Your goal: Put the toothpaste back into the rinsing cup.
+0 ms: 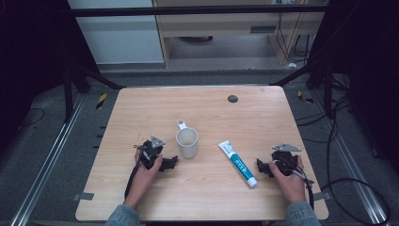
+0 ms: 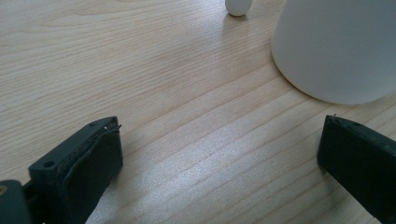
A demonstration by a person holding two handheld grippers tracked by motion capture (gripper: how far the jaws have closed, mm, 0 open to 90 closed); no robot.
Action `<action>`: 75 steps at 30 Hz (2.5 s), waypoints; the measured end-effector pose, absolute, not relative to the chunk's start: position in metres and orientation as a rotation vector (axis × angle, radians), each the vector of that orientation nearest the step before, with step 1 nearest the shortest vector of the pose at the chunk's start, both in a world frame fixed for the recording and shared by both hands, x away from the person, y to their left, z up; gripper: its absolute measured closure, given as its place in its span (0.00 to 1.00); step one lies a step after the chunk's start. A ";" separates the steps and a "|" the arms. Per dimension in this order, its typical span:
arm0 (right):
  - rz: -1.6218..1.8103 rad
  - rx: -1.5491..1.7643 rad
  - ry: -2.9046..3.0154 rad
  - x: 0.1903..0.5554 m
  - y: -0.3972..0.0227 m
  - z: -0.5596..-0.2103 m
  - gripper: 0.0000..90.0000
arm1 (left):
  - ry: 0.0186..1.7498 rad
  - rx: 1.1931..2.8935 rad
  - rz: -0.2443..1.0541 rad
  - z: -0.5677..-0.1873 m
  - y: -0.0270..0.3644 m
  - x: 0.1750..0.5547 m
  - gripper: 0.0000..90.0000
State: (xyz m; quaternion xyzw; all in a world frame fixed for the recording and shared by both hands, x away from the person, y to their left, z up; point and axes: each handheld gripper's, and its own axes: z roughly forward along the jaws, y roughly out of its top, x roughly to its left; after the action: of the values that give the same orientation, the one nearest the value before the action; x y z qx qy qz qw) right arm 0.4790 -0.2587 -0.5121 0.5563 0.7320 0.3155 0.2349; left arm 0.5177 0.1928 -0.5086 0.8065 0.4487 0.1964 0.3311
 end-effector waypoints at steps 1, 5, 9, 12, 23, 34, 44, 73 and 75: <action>0.866 1.526 2.009 0.479 -0.259 -0.512 0.01 | 1.173 2.108 0.513 -0.509 0.193 0.518 0.00; 0.839 1.505 2.077 0.476 -0.261 -0.502 0.07 | 1.173 2.108 0.513 -0.509 0.193 0.518 0.00; 0.776 1.481 2.130 0.468 -0.258 -0.487 0.08 | 1.174 2.106 0.513 -0.509 0.193 0.517 0.00; 0.779 1.441 2.180 0.461 -0.254 -0.477 0.10 | 1.174 2.106 0.514 -0.509 0.193 0.517 0.00; 0.775 1.347 2.314 0.445 -0.237 -0.446 0.18 | 1.178 2.107 0.516 -0.509 0.193 0.517 0.00; 0.758 1.309 2.401 0.450 -0.212 -0.438 0.28 | 1.185 2.099 0.518 -0.509 0.192 0.516 0.00; 0.732 1.292 2.463 0.465 -0.188 -0.437 0.36 | 1.186 2.098 0.518 -0.509 0.192 0.516 0.00; 0.688 1.295 2.531 0.510 -0.155 -0.442 0.48 | 1.186 2.099 0.518 -0.509 0.192 0.516 0.00; 0.705 1.295 2.530 0.512 -0.154 -0.443 0.49 | 1.185 2.099 0.518 -0.509 0.192 0.516 0.00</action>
State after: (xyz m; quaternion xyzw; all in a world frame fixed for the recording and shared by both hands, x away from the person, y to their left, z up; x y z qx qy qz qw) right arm 0.5121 -0.1540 -0.4431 0.4397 0.8591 0.2393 0.1063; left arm 0.5165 0.1923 -0.5087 0.8032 0.4535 0.1983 0.3314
